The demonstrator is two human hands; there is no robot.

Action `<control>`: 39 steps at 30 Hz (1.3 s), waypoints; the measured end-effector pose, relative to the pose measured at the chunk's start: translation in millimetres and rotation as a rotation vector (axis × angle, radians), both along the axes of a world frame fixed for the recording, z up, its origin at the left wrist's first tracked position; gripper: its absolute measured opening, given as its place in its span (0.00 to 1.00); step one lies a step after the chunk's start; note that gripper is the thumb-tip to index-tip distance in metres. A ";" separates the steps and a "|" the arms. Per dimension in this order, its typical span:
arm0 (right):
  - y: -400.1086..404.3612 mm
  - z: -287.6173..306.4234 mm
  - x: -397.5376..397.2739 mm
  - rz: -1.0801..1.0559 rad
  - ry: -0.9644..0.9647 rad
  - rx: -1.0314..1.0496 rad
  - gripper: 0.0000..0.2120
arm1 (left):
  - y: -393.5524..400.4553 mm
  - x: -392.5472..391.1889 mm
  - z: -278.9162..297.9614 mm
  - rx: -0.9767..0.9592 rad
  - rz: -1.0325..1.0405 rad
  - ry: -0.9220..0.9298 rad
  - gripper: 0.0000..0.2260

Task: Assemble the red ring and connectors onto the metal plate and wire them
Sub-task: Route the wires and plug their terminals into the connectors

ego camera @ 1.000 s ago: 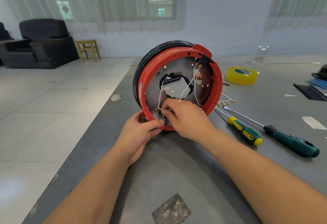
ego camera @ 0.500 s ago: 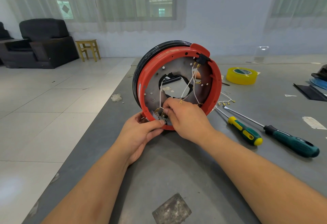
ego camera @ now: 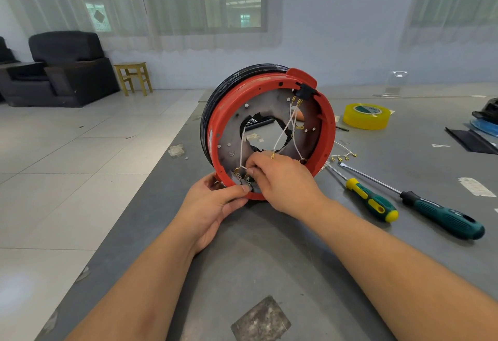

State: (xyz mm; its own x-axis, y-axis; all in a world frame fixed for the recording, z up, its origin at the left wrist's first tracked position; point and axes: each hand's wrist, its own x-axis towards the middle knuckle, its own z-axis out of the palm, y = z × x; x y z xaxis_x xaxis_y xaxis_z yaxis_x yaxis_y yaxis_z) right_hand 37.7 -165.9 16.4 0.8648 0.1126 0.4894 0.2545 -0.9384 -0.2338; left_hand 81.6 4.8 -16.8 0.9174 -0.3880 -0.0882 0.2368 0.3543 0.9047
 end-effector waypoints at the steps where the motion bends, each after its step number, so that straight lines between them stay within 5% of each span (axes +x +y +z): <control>1: -0.2 0.1 0.2 0.000 0.002 0.005 0.07 | 0.0 0.0 -0.1 -0.001 -0.002 0.001 0.21; 30: 0.8 0.8 8.2 0.005 -0.011 0.082 0.06 | 1.0 -2.1 -1.2 -0.066 -0.021 -0.015 0.25; 39: 23.1 5.0 6.1 -0.029 -0.160 0.531 0.07 | -1.3 -2.6 -0.7 -0.088 -0.062 -0.064 0.24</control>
